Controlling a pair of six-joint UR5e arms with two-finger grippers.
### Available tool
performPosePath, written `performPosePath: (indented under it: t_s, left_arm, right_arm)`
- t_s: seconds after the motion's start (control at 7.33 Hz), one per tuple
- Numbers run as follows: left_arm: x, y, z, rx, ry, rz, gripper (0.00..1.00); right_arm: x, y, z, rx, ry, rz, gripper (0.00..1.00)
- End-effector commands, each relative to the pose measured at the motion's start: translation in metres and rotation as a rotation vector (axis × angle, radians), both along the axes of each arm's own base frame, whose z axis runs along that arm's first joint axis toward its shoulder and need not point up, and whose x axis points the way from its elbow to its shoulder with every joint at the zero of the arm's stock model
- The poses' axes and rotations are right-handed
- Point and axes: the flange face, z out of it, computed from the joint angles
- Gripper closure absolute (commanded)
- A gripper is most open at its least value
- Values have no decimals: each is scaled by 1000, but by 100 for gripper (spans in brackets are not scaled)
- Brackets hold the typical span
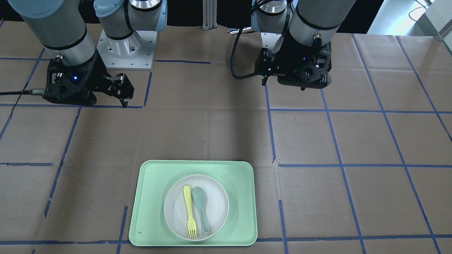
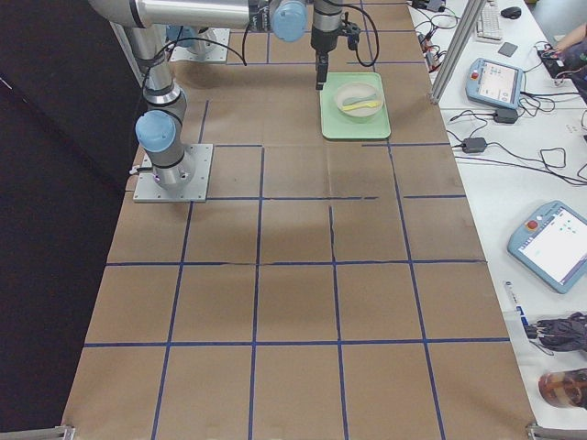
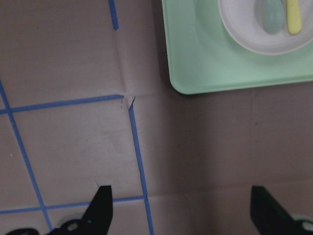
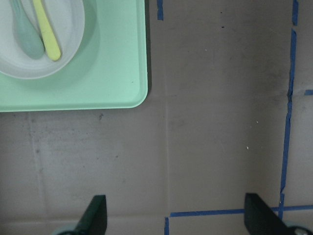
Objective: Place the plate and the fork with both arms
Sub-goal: 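Release the plate and lift the left gripper while the right gripper approaches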
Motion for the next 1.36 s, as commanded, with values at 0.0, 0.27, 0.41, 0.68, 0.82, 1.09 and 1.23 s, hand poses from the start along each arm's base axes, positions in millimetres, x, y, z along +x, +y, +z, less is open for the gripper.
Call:
performPosePath:
  t_s: [0.0,0.27,0.41,0.68,0.82,1.09,1.23]
  left_arm:
    - [2,19,13,13,-1,1,0]
    - [2,17,5,21,3,1,0]
    - [3,21,-6,44,0,3,0]
    - [3,19,-16,-1,4,3,0]
    - [9,20,-23,-4,6,14,0]
    - [28,34,-26,-1,6,55,0]
    - [39,33,-28,-16,9,75,0]
  right_arm:
    - [28,-45,-21,11,-2,38,0]
    - [64,-74,-33,5,-2,94,0]
    - [87,-87,-50,11,-3,124,0]
    - [121,-101,-88,32,1,123,0]
    - [140,-107,-108,13,-1,128,0]
    - [161,-118,-144,-14,7,140,0]
    - [163,-129,-161,-37,4,122,0]
